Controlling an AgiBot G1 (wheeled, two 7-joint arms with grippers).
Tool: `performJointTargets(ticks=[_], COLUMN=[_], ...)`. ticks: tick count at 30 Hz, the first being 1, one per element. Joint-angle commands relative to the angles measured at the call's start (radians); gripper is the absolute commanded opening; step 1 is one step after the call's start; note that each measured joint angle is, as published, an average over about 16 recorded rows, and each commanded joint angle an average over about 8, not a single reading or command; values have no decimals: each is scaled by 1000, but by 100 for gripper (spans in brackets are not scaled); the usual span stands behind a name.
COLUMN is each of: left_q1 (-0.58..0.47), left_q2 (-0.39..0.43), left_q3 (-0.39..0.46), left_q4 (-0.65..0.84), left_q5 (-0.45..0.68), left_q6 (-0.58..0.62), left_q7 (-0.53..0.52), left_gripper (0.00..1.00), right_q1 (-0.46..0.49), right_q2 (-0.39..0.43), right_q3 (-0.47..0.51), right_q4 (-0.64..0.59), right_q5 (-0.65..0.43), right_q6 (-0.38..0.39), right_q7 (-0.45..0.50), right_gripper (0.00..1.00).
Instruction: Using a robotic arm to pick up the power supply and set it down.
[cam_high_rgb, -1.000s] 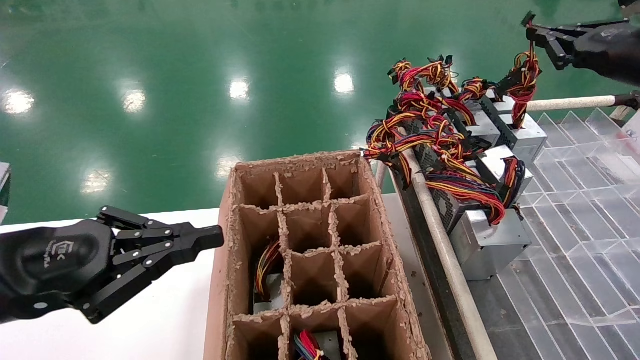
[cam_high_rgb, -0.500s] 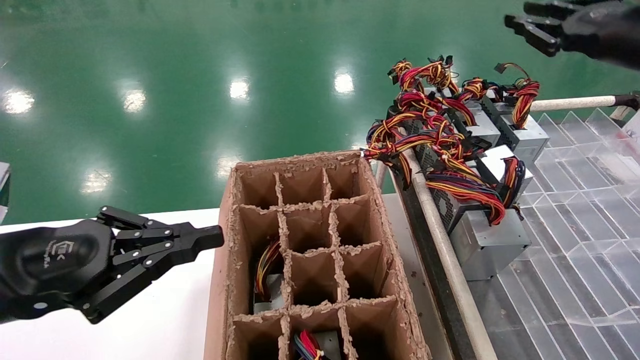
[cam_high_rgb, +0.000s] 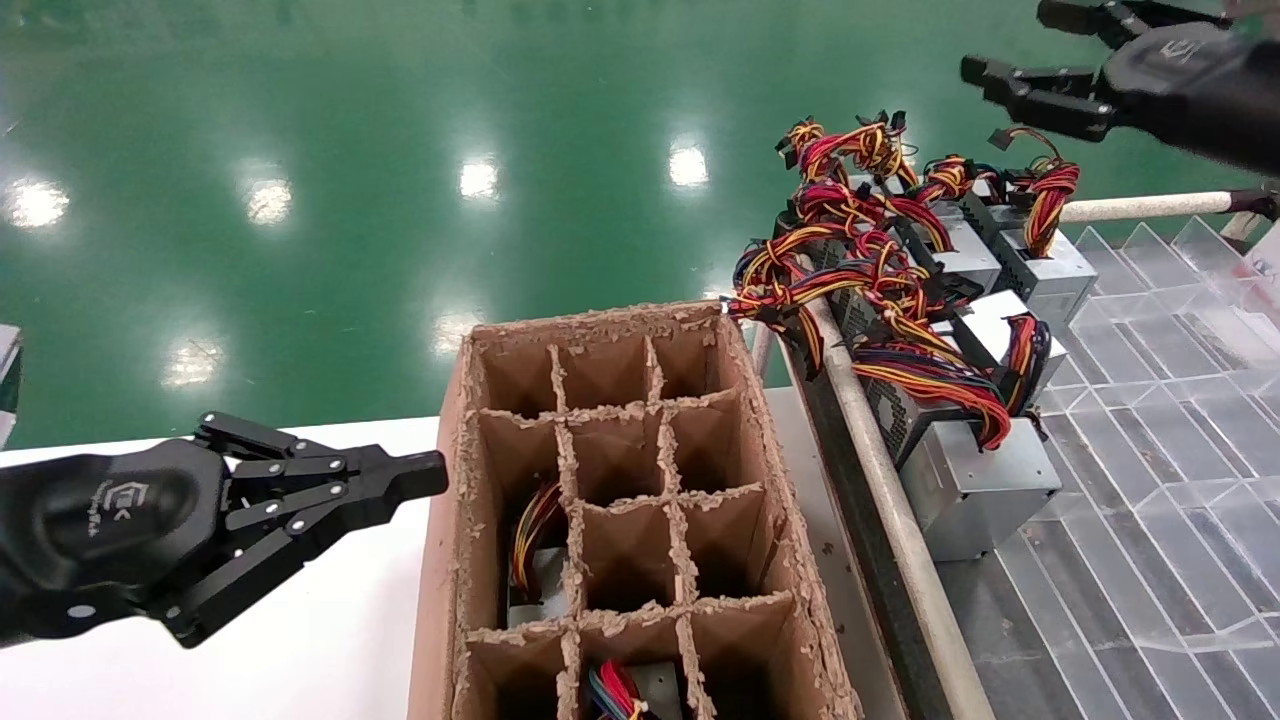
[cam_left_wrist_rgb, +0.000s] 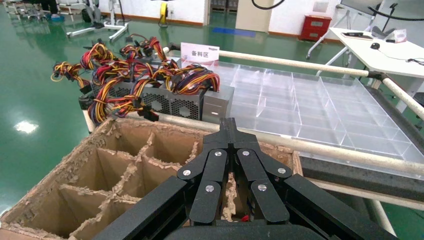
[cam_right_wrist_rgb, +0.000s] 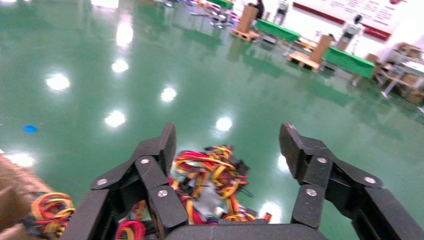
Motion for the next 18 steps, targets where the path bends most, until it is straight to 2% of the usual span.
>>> performJointTargets(ticks=[1, 5, 6, 13, 14, 18], left_q1=[0, 0, 0, 0, 0, 0], left_q2=[0, 0, 0, 0, 0, 0], left_q3=[0, 0, 0, 0, 0, 0], left_q4=[0, 0, 0, 0, 0, 0], left_q5=[0, 0, 0, 0, 0, 0], left_q6=[0, 0, 0, 0, 0, 0], left_q7=[0, 0, 0, 0, 0, 0], left_gripper=[0, 0, 3, 90, 100, 100], right_q1=[-31, -93, -108, -218, -234, -296], right_q2=[10, 30, 35, 69, 74, 94], right_q3=[1, 4, 5, 10, 11, 13], right_q4=[42, 127, 147, 296, 317, 401], right_q5=[22, 66, 77, 155, 166, 210], right_q6=[-15, -45, -52, -105, -113, -143], right_q7=[18, 53, 61, 123, 132, 167], right_gripper=[100, 100, 100, 100, 100, 100])
